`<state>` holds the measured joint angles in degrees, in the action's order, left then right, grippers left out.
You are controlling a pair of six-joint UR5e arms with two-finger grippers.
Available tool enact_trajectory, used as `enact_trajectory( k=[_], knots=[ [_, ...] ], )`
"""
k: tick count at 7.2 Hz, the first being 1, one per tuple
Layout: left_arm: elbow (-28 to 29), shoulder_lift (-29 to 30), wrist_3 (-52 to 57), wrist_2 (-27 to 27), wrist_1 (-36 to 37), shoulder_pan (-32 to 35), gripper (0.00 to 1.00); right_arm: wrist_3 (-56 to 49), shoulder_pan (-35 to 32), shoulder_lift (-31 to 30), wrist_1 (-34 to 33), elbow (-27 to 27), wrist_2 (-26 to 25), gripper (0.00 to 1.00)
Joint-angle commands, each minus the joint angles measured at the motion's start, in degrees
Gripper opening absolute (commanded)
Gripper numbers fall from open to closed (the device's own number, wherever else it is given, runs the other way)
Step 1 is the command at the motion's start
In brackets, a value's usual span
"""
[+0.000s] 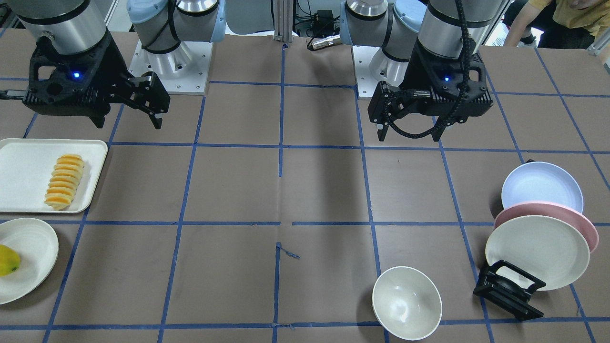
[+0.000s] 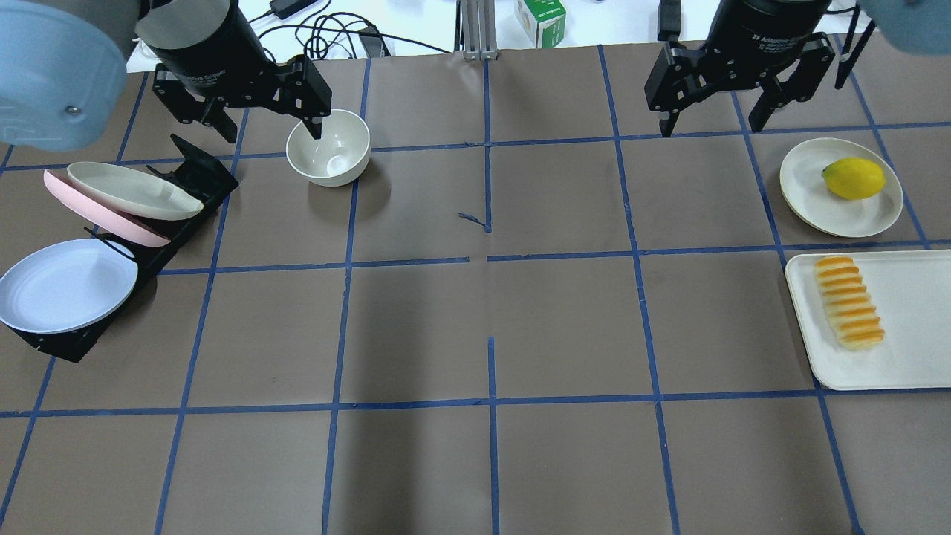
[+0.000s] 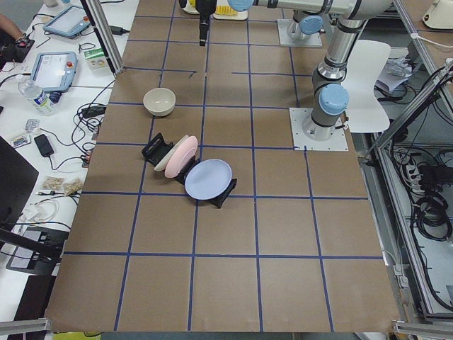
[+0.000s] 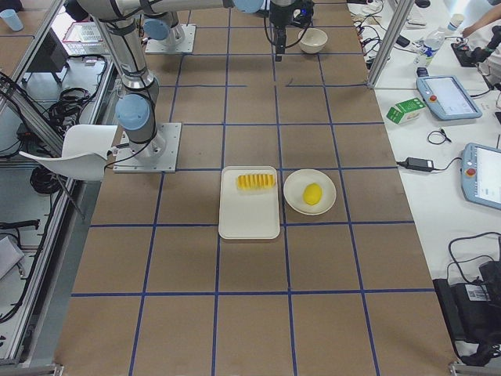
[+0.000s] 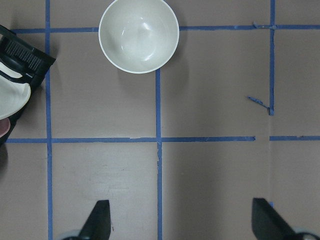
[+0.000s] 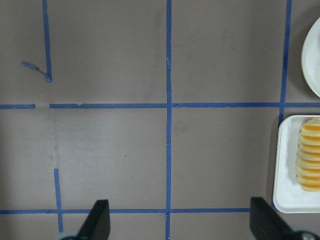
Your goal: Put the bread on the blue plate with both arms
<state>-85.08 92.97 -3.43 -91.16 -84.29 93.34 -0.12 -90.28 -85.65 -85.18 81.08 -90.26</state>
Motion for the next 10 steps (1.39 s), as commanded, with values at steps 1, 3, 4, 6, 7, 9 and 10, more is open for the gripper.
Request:
enact_trajectory(
  k=[1, 3, 4, 6, 7, 9, 10],
  knots=[
    [0.0, 0.0, 0.0, 0.0, 0.0, 0.0, 1.00, 0.0, 0.1, 0.3, -0.2, -0.2, 0.3, 1.00],
    [0.0, 0.0, 0.0, 0.0, 0.0, 0.0, 1.00, 0.7, 0.1, 0.4, -0.2, -0.1, 0.3, 1.00],
    [0.0, -0.1, 0.0, -0.1, 0.0, 0.0, 1.00, 0.7, 0.2, 0.5, -0.7, 0.3, -1.0, 1.00],
    [-0.1, -0.2, 0.0, -0.1, 0.0, 0.0, 1.00, 0.8, 0.2, 0.5, -0.8, 0.1, 0.3, 1.00],
    [-0.1, -0.2, -0.1, 0.1, 0.0, 0.0, 1.00, 0.7, 0.3, 1.6, -0.9, 0.0, -0.1, 1.00],
    [-0.1, -0.2, -0.3, 0.2, 0.0, 0.0, 1.00, -0.2, 0.4, 1.8, -1.6, 0.1, -0.6, 1.00],
    [-0.1, -0.2, -0.3, 0.3, 0.0, 0.0, 1.00, -0.2, 0.4, 1.8, -3.3, 0.8, -0.8, 1.00]
  ],
)
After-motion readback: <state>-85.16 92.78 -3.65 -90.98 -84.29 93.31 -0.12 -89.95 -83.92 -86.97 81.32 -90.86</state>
